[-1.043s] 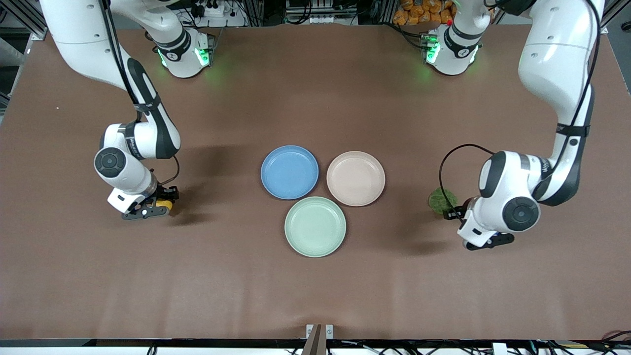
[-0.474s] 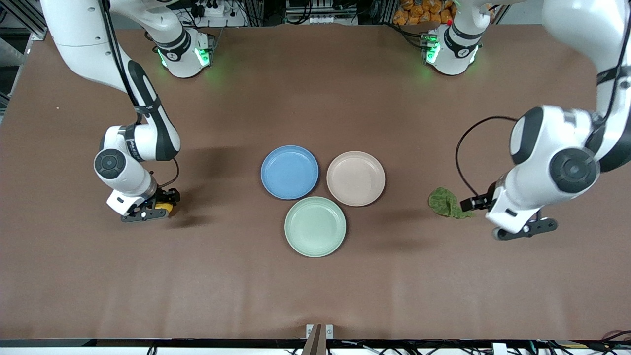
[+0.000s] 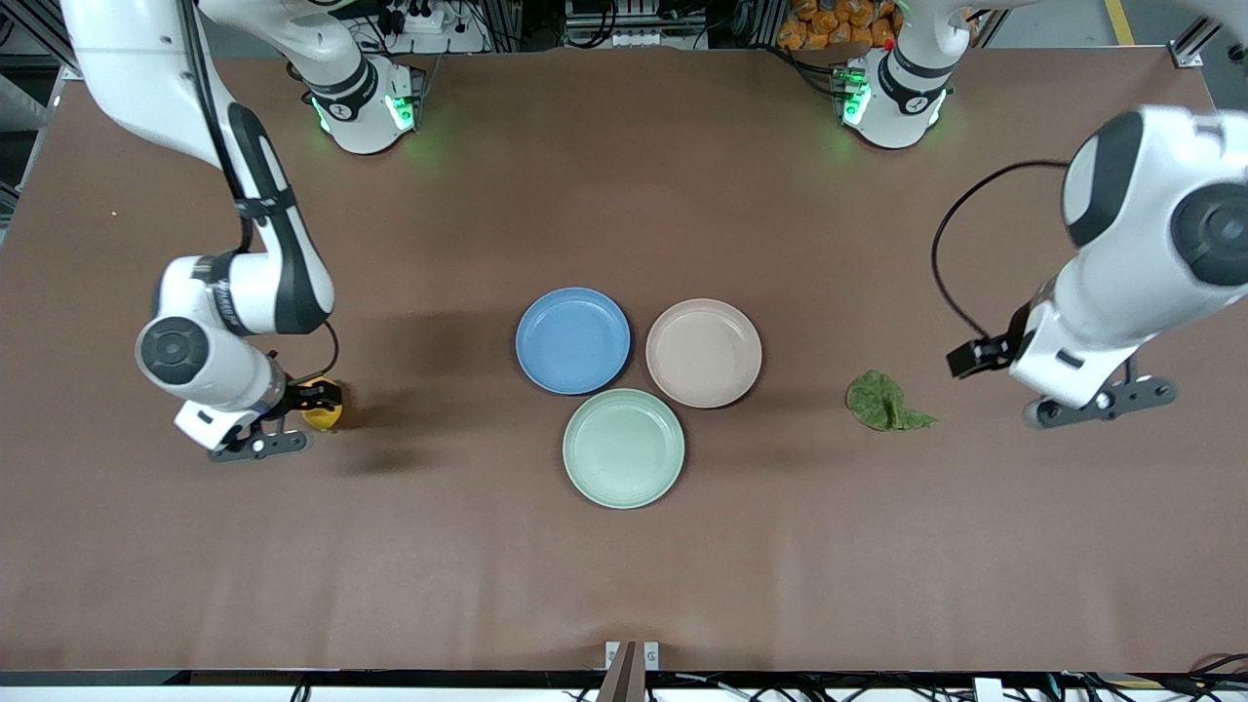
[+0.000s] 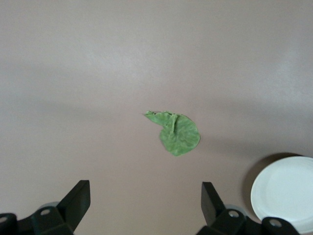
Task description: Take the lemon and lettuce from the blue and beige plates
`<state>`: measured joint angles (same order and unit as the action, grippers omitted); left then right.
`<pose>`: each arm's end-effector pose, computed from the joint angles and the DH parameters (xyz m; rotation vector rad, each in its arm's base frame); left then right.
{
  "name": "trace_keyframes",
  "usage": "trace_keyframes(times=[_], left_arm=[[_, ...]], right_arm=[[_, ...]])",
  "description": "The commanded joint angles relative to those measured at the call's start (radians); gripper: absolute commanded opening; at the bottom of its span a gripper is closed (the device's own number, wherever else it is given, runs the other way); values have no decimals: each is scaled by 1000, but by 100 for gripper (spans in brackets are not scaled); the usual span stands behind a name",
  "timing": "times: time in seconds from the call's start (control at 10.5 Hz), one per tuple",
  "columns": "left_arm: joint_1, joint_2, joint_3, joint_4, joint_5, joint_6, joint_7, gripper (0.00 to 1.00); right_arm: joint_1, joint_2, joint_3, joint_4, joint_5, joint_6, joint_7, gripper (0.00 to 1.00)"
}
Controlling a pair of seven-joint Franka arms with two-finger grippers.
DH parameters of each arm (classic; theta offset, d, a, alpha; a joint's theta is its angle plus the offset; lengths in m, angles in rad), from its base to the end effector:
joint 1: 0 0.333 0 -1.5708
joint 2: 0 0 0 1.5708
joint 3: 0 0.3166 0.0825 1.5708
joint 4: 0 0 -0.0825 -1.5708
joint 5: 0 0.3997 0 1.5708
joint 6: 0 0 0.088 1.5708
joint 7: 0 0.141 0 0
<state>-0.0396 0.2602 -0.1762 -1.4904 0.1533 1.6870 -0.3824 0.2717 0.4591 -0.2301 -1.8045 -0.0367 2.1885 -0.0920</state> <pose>0.6391 -0.1089 0.4840 -3.0138 -0.2245 0.0384 0.6520 0.0313 0.2488 2.9988 0.2641 -0.1017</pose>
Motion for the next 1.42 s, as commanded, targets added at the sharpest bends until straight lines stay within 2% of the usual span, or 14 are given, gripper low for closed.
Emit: trace_keyframes(times=[0.0, 0.19, 0.38, 0.66, 0.85, 1.04, 1.33], left_arm=[[12, -82, 1, -22, 14, -39, 40, 100], [29, -114, -2, -21, 11, -62, 42, 100], [29, -131, -3, -22, 11, -72, 53, 100], [73, -174, -3, -22, -63, -99, 94, 100], [75, -186, 1, -22, -64, -115, 131, 100], [95, -188, -3, -19, -81, -115, 137, 100], [127, -197, -3, -14, -118, -154, 137, 100]], right_arm=[[14, -72, 2, 14, 18, -49, -11, 100], [15, -155, 6, 14, 20, -136, -9, 100], [6, -232, 40, 16, 20, -232, -9, 100], [-3, -313, 48, 16, 20, -340, -12, 100], [-18, -385, 57, 17, 20, -438, -12, 100], [-71, -445, 106, 24, 20, -518, -12, 100], [-83, -458, 110, 117, 20, -663, -12, 100]])
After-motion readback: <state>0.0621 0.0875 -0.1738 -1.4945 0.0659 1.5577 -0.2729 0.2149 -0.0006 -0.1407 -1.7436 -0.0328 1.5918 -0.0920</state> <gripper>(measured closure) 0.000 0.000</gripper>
